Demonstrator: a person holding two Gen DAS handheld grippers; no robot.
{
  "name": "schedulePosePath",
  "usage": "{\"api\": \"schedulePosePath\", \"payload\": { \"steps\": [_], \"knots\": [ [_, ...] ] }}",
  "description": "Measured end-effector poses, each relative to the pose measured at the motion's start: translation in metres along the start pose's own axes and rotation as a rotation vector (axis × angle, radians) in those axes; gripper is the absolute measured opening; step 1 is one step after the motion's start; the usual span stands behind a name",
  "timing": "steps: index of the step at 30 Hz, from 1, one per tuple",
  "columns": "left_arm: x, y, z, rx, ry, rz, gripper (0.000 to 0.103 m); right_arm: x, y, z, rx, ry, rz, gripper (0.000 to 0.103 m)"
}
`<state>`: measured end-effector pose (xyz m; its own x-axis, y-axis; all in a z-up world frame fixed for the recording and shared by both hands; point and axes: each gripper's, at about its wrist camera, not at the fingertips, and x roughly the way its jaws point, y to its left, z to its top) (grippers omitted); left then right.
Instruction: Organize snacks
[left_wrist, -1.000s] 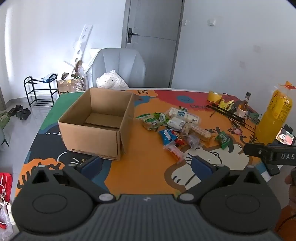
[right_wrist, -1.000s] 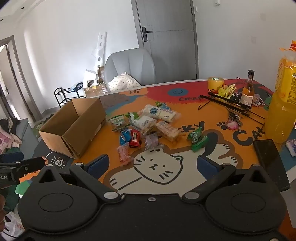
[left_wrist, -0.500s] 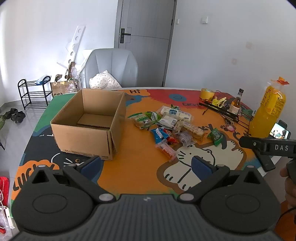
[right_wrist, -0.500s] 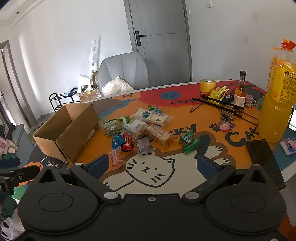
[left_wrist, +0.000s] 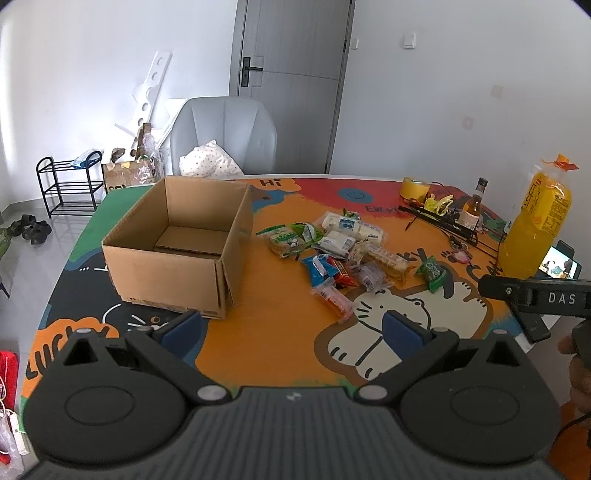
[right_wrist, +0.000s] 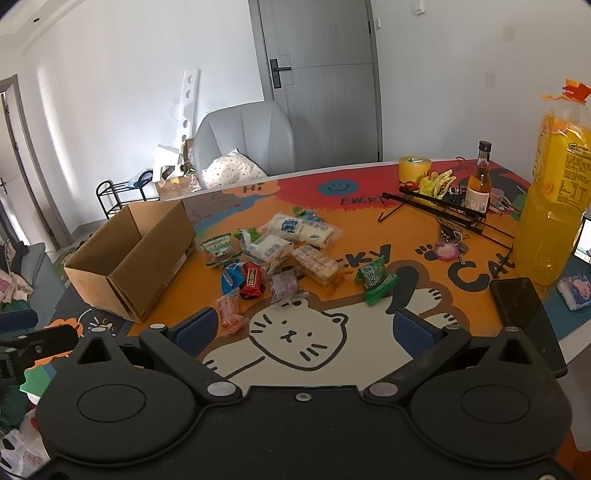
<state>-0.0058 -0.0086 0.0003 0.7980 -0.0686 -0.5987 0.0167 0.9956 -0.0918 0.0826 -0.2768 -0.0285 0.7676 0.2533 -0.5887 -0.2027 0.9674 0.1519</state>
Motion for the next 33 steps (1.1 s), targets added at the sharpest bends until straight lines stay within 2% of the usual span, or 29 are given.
{"api": "schedulePosePath", "payload": {
  "steps": [33],
  "knots": [
    [0.0013,0.0042,-0.0018,-0.010,-0.004,-0.007,0.103,0.0009,0.0076,-0.0013,-0.033,0.005,0.009,0.103]
  ]
}}
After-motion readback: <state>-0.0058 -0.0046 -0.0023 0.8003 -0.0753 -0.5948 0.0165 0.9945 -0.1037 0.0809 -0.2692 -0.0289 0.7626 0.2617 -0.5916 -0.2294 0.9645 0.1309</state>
